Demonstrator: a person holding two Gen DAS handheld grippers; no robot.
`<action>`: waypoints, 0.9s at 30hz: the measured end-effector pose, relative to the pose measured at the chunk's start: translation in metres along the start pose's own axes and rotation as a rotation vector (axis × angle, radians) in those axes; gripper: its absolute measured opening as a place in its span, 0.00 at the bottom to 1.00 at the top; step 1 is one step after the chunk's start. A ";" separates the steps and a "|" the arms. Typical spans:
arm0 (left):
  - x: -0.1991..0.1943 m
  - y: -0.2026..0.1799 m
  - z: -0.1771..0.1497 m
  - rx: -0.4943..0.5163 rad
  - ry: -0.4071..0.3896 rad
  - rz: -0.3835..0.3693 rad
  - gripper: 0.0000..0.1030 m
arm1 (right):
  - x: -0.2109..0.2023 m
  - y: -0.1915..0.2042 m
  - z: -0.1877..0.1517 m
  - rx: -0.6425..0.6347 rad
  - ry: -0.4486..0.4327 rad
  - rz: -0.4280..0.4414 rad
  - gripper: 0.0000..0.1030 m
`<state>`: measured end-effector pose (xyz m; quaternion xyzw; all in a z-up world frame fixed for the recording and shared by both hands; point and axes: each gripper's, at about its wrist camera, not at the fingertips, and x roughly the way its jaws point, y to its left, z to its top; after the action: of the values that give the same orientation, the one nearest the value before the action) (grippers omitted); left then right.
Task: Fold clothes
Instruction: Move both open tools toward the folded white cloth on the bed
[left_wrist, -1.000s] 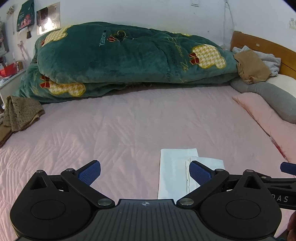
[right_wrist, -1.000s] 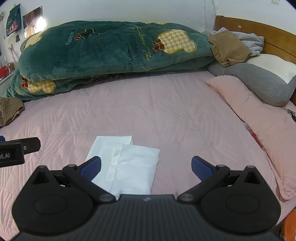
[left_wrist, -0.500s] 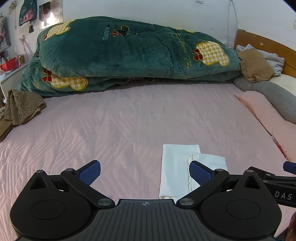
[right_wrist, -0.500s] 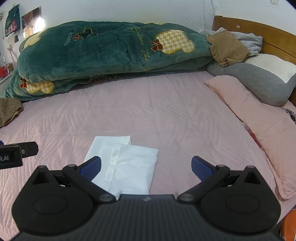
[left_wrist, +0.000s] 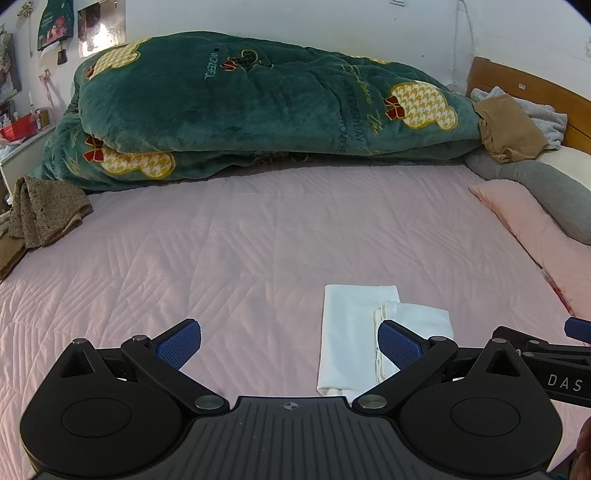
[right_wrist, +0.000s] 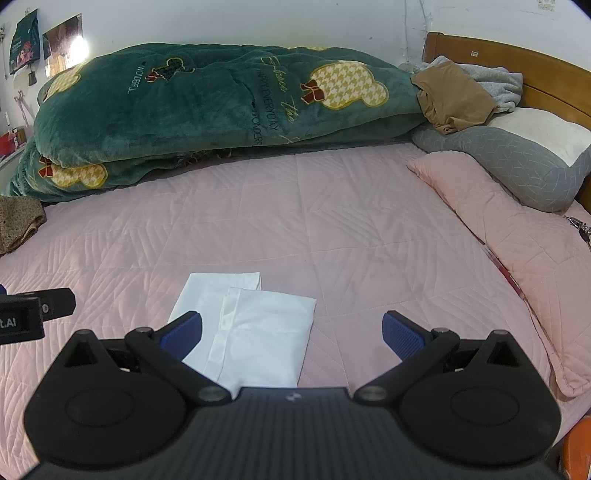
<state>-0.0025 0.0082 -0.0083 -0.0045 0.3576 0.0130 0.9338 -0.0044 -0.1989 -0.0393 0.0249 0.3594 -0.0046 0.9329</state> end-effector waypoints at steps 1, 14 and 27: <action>0.000 0.000 0.000 0.000 0.001 -0.001 0.99 | 0.000 0.000 0.000 0.000 0.000 0.000 1.00; 0.011 0.013 -0.005 -0.017 0.029 0.009 0.99 | 0.009 0.000 -0.003 -0.004 0.016 -0.011 1.00; 0.019 0.013 -0.005 -0.023 0.038 0.014 0.99 | 0.019 -0.006 -0.003 0.013 0.024 -0.031 1.00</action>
<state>0.0079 0.0220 -0.0252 -0.0128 0.3749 0.0235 0.9267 0.0075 -0.2046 -0.0541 0.0254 0.3706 -0.0213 0.9282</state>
